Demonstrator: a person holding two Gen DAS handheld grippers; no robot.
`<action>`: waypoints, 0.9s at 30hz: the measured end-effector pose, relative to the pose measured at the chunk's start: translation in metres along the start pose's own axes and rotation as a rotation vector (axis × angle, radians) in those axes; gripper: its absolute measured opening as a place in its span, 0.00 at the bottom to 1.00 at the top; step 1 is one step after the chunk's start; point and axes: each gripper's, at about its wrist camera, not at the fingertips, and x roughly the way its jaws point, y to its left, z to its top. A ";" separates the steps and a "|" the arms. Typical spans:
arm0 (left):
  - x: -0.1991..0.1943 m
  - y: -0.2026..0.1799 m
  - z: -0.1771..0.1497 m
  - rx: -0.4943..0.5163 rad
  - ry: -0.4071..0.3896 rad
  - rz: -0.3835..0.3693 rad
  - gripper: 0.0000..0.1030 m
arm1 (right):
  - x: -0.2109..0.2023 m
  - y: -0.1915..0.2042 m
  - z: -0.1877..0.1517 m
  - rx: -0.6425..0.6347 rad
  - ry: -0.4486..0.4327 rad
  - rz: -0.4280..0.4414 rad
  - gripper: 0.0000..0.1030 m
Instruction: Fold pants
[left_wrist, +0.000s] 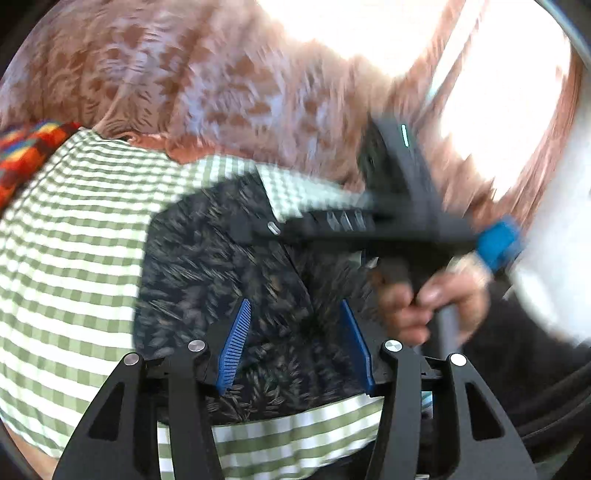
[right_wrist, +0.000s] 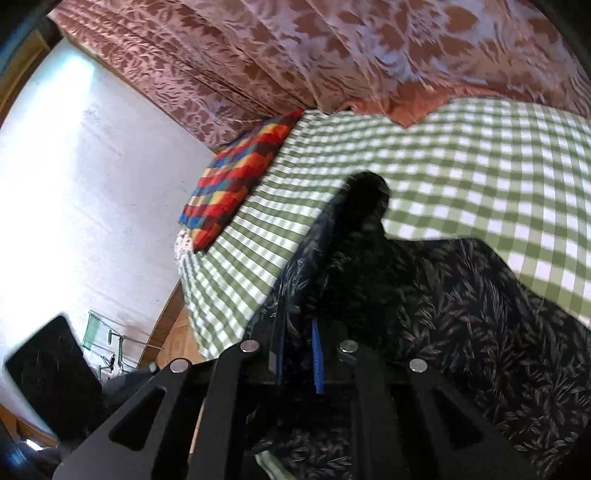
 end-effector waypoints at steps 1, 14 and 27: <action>-0.016 0.015 0.007 -0.064 -0.047 -0.002 0.54 | -0.003 0.005 0.002 -0.010 -0.004 0.004 0.10; -0.018 0.104 0.006 -0.374 -0.094 0.136 0.55 | -0.062 0.049 0.018 -0.085 -0.084 0.035 0.10; 0.066 0.036 0.009 -0.254 0.033 -0.171 0.55 | -0.210 0.028 -0.034 -0.107 -0.292 -0.082 0.10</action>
